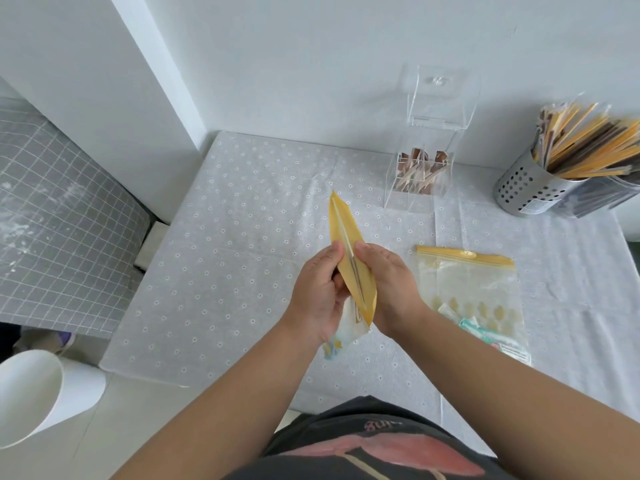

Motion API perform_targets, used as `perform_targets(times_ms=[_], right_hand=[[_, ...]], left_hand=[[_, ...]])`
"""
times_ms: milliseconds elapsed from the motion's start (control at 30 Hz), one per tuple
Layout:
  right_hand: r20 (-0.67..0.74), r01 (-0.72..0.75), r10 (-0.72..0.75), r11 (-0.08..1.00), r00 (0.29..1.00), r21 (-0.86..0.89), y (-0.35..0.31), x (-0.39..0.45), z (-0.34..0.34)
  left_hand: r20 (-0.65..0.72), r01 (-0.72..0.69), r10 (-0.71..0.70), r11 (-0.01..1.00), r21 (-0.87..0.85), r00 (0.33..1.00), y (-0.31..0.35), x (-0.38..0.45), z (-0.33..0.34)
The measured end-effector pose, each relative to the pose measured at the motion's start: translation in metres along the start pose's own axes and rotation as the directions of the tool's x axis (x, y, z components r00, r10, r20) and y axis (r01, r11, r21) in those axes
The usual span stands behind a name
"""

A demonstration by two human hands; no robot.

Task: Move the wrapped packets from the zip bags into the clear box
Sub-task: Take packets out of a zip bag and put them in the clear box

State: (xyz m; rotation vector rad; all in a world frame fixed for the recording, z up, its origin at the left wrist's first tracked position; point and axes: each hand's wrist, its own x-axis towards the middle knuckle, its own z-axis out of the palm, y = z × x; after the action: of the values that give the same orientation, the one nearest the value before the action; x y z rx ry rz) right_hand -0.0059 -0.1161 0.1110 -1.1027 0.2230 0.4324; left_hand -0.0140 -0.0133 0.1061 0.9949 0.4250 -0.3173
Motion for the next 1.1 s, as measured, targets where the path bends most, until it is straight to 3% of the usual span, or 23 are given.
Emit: perform_targets(times_ms=[200,333,500,567,633,667,733,800,867,900,1000,1100], right_hand=[[-0.158,-0.043,0.063,0.991,0.985,0.127,0.0,-0.005,0.008],[-0.176,-0.083,0.12,0.975,0.977,0.206,-0.002,-0.006,0.013],[-0.346,-0.025,0.156,0.935,0.925,0.353,-0.006,0.003,-0.004],[-0.35,-0.008,0.091,0.973,0.933,0.23,-0.01,0.003,-0.019],[-0.318,-0.014,-0.044,0.984,0.947,-0.18,-0.013,0.0,-0.034],[-0.28,-0.015,-0.124,0.895,0.952,-0.446,-0.015,-0.002,-0.041],[-0.191,-0.028,-0.235,0.558,0.953,-0.829,-0.019,-0.004,-0.053],[-0.146,-0.062,-0.278,0.288,0.949,-0.956,-0.023,-0.007,-0.062],[-0.15,-0.117,-0.273,0.135,0.95,-0.984,-0.025,-0.01,-0.071],[-0.161,-0.143,-0.272,0.086,0.949,-0.986,-0.026,-0.011,-0.074],[-0.129,-0.142,-0.289,-0.025,0.949,-0.99,-0.029,-0.016,-0.068],[0.059,0.036,-0.26,-0.092,0.964,-0.995,-0.028,-0.019,-0.048]], left_hand=[[-0.052,0.061,-0.066,0.994,-0.09,0.996,-0.001,-0.003,-0.003],[-0.097,0.069,-0.083,0.988,-0.14,0.992,-0.006,-0.002,-0.006],[-0.149,0.025,-0.079,0.943,-0.333,0.986,0.005,-0.001,-0.008],[-0.146,-0.068,0.046,0.987,-0.146,0.988,0.013,0.0,-0.018],[-0.05,-0.182,0.205,0.939,0.291,0.978,0.02,-0.001,-0.032],[0.002,-0.205,0.238,0.829,0.521,0.971,0.025,-0.002,-0.038],[0.064,-0.207,0.277,0.525,0.825,0.959,0.034,-0.006,-0.05],[0.098,-0.19,0.361,0.23,0.954,0.927,0.042,-0.011,-0.06],[0.108,-0.121,0.407,0.007,0.993,0.907,0.048,-0.013,-0.066],[0.113,-0.098,0.402,-0.058,0.994,0.909,0.049,-0.013,-0.067],[0.168,-0.165,0.391,-0.042,0.985,0.905,0.048,-0.009,-0.068],[0.271,-0.318,0.391,0.061,0.946,0.88,0.041,-0.007,-0.062]])
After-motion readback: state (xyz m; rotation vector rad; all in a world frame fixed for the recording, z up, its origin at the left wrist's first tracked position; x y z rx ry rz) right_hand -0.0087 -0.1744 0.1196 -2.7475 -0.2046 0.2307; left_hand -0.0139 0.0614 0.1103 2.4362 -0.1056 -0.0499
